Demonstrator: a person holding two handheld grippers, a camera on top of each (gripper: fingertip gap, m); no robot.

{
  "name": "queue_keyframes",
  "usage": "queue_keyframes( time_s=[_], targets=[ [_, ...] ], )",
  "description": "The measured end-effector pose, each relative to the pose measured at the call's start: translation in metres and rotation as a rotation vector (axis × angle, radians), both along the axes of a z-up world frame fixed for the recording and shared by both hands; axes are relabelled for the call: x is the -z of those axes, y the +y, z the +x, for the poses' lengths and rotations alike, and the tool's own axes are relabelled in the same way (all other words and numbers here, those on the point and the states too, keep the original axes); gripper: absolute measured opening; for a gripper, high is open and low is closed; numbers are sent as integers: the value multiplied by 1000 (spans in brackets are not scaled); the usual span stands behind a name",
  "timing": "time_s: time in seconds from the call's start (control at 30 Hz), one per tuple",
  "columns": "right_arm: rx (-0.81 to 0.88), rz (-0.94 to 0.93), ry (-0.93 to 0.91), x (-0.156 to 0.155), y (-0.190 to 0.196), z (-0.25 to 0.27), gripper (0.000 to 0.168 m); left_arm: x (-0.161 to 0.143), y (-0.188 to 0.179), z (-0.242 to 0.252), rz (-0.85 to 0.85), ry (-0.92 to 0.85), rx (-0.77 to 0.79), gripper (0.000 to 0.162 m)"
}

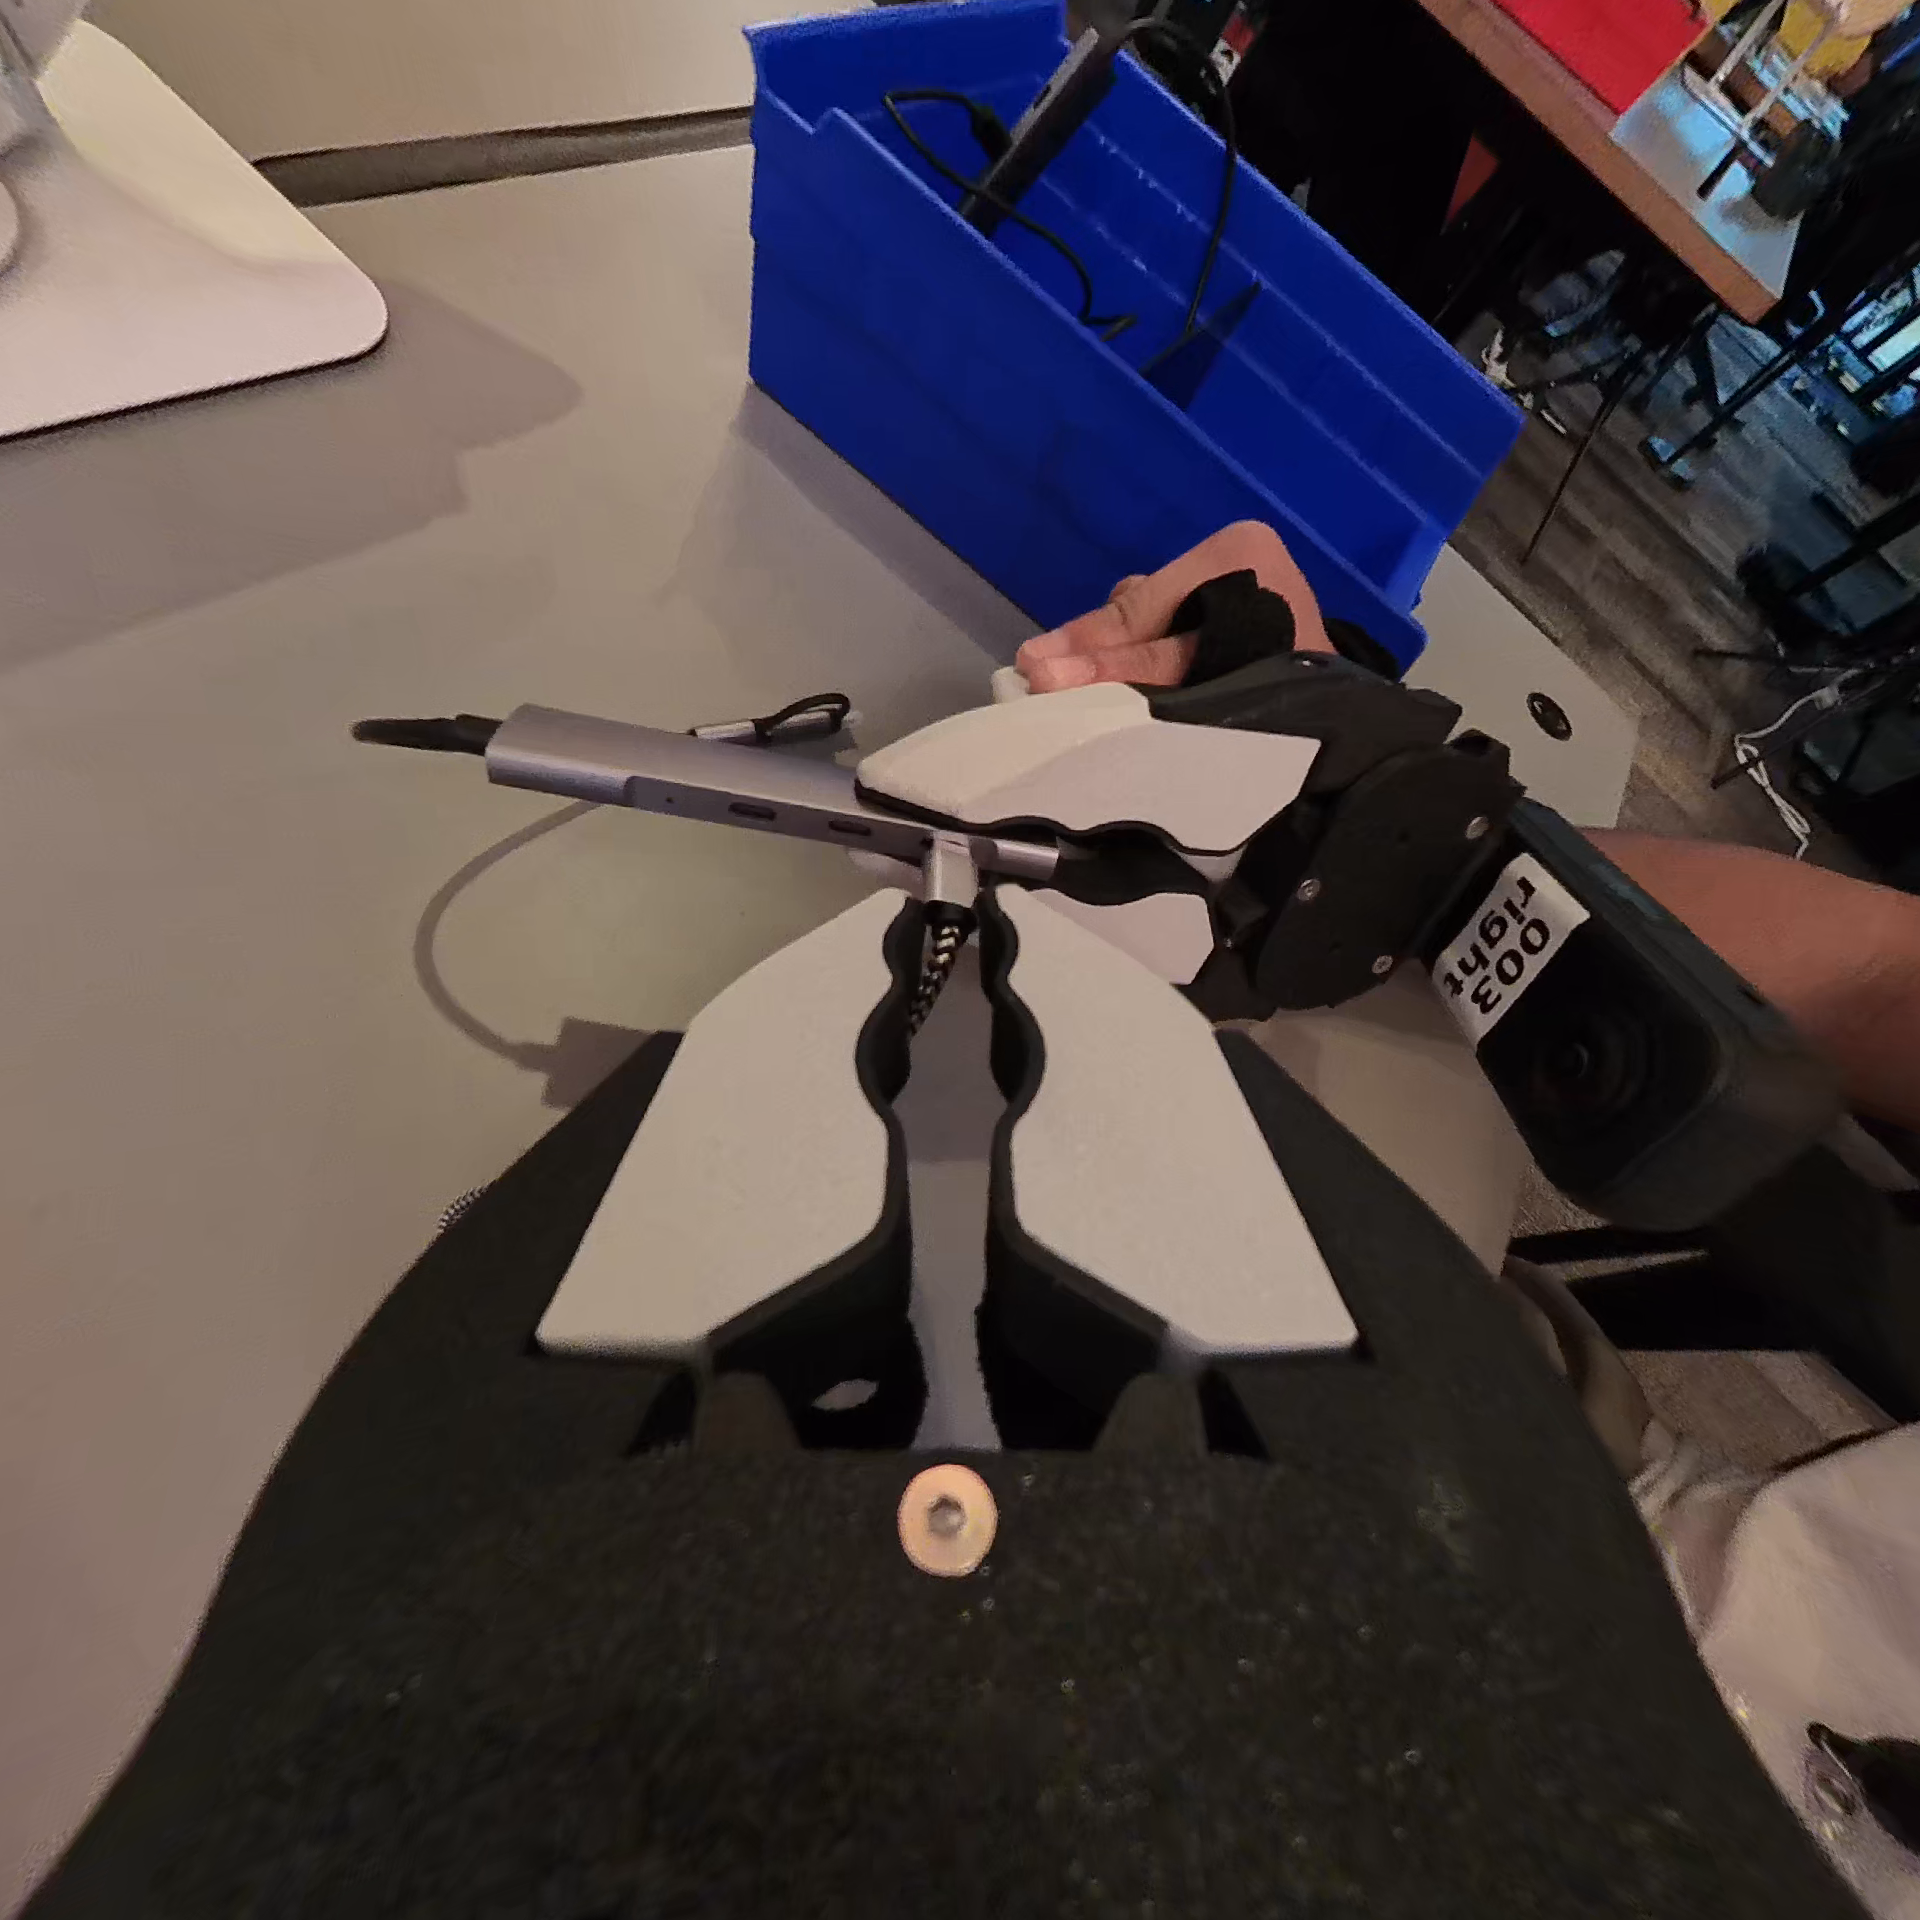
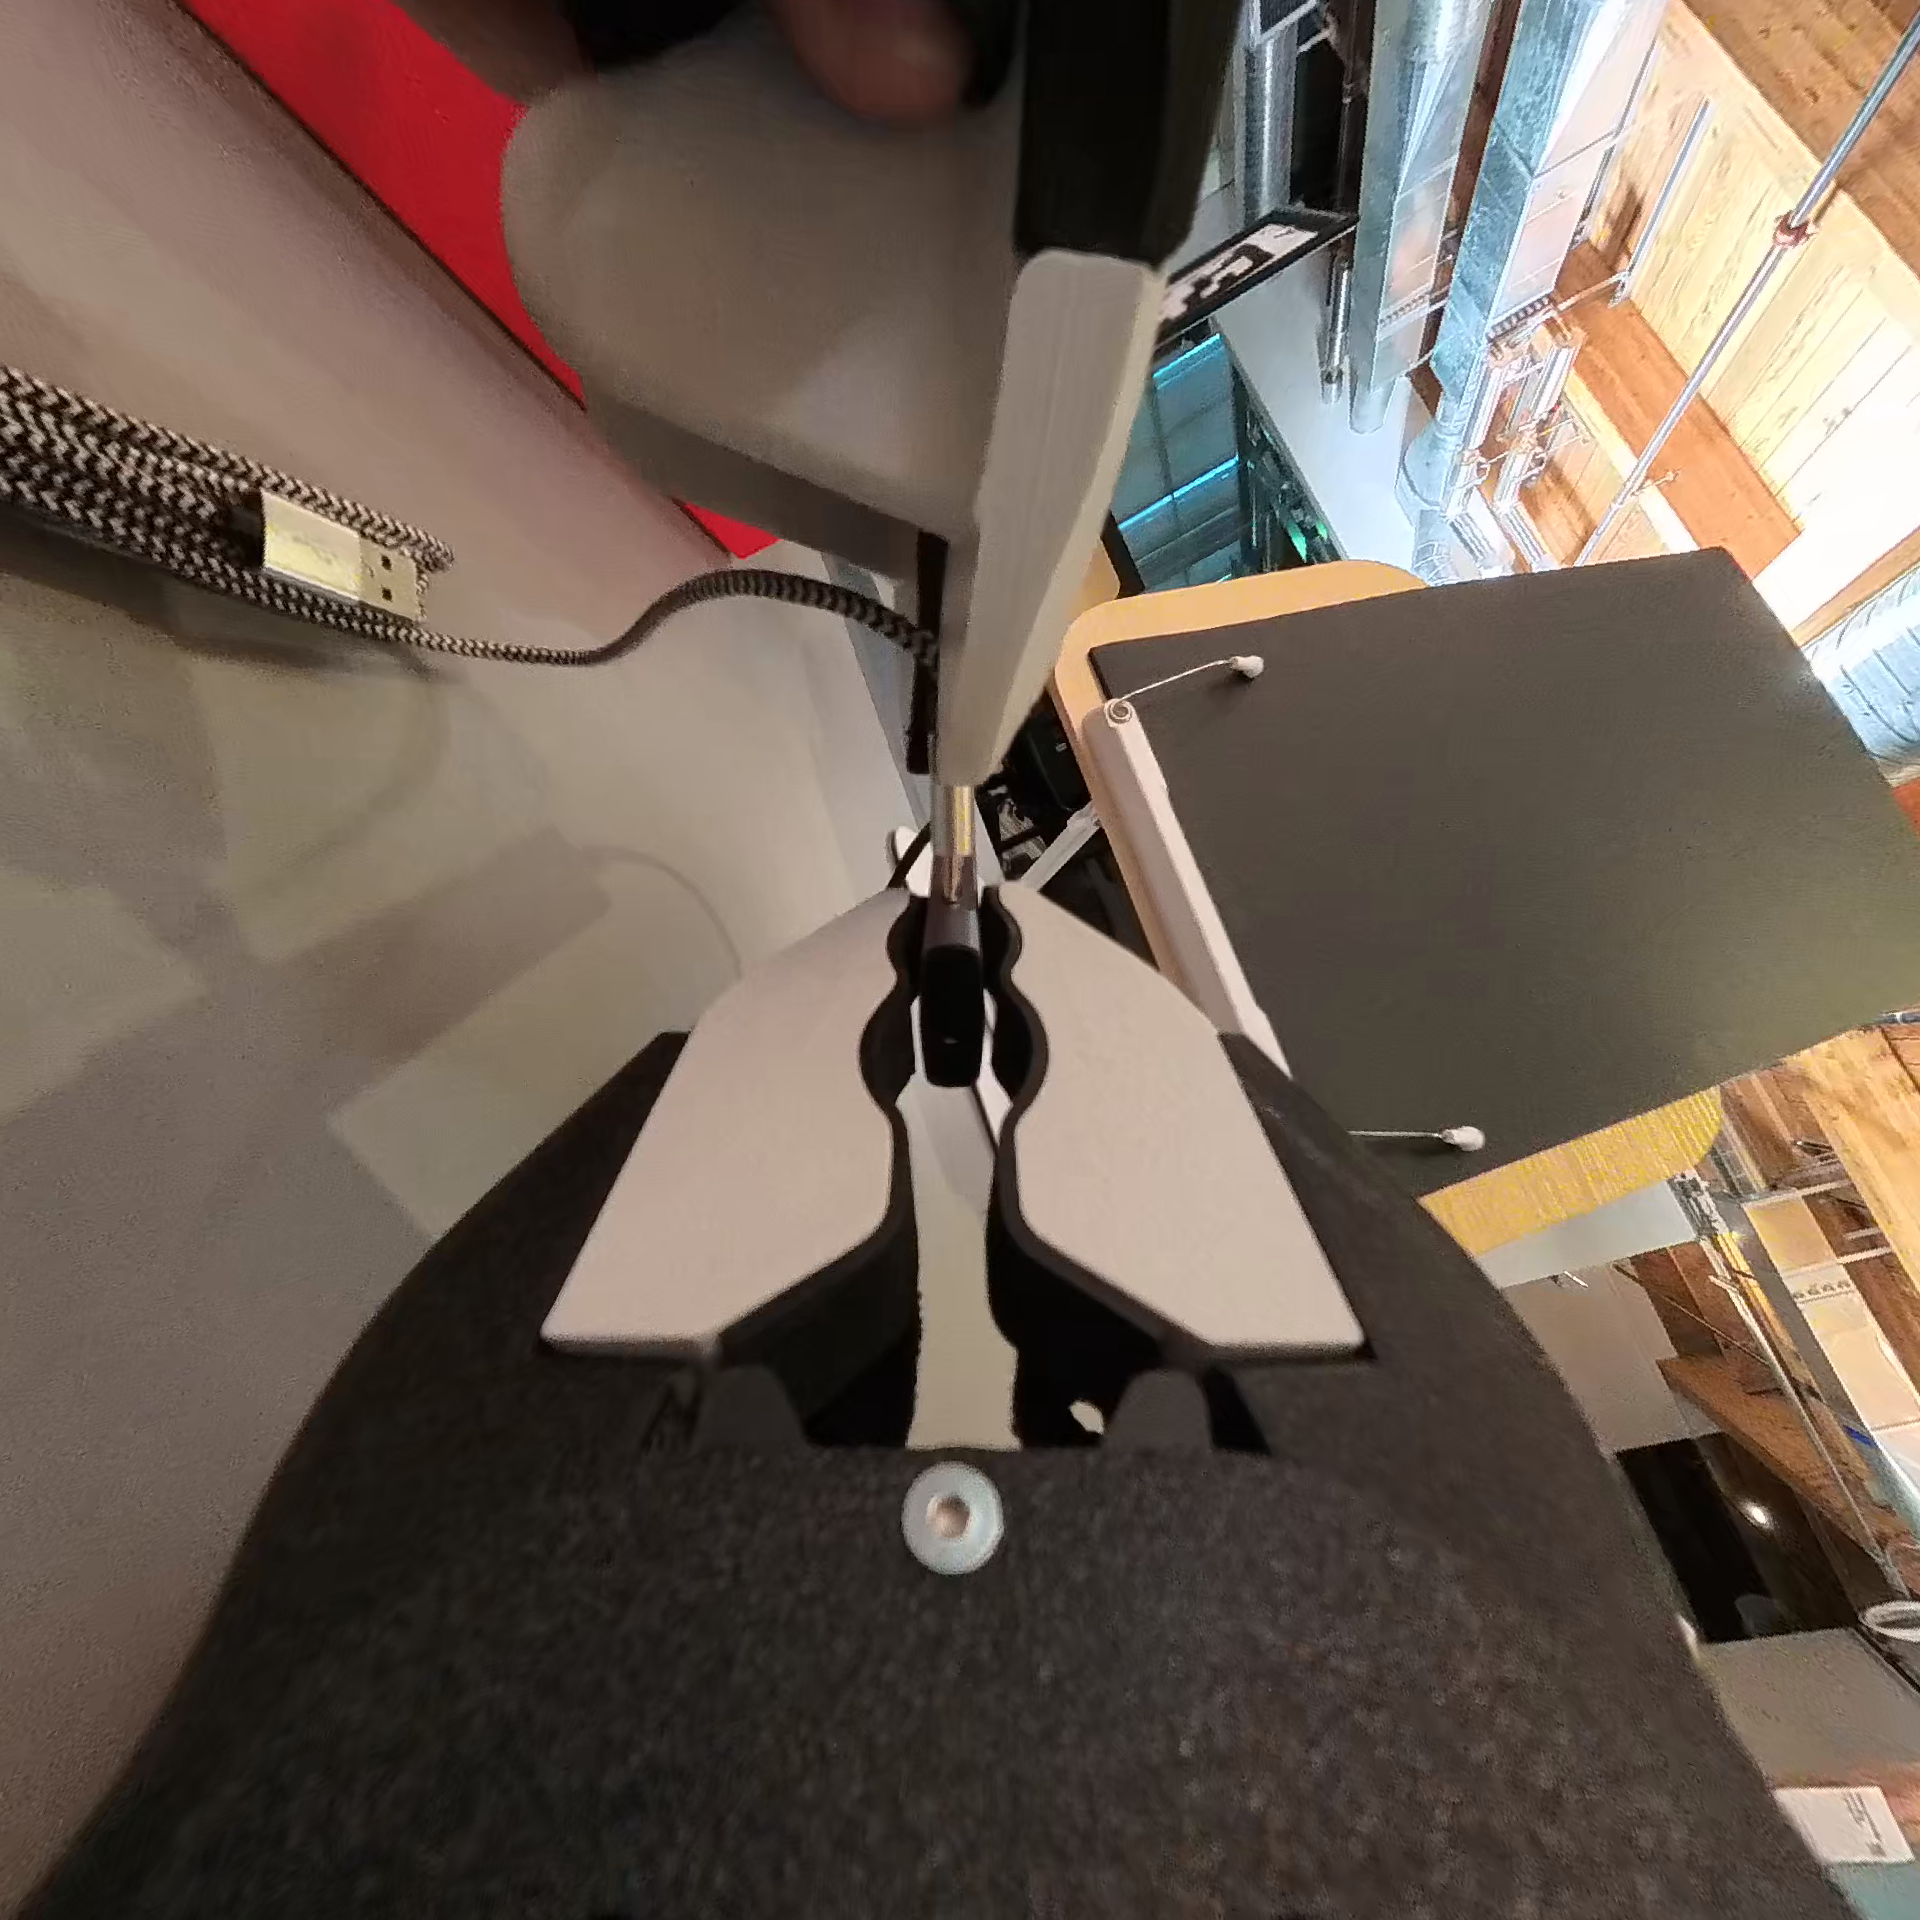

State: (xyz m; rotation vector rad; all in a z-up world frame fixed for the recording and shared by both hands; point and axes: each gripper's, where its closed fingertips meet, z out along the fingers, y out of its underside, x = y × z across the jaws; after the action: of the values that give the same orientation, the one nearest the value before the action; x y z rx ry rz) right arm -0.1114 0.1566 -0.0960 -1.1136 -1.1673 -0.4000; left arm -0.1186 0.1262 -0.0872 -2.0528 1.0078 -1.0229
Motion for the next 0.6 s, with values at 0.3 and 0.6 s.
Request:
queue_keyframes(
  time_s=[0.3, 0.6],
  targets=[
    [26, 10, -28, 2, 1, 2, 10, 3, 2, 2, 29, -1, -50, 10],
    [47, 21, -43, 3, 0, 2, 9, 5, 2, 4, 27, -56, -85, 10]
  ],
)
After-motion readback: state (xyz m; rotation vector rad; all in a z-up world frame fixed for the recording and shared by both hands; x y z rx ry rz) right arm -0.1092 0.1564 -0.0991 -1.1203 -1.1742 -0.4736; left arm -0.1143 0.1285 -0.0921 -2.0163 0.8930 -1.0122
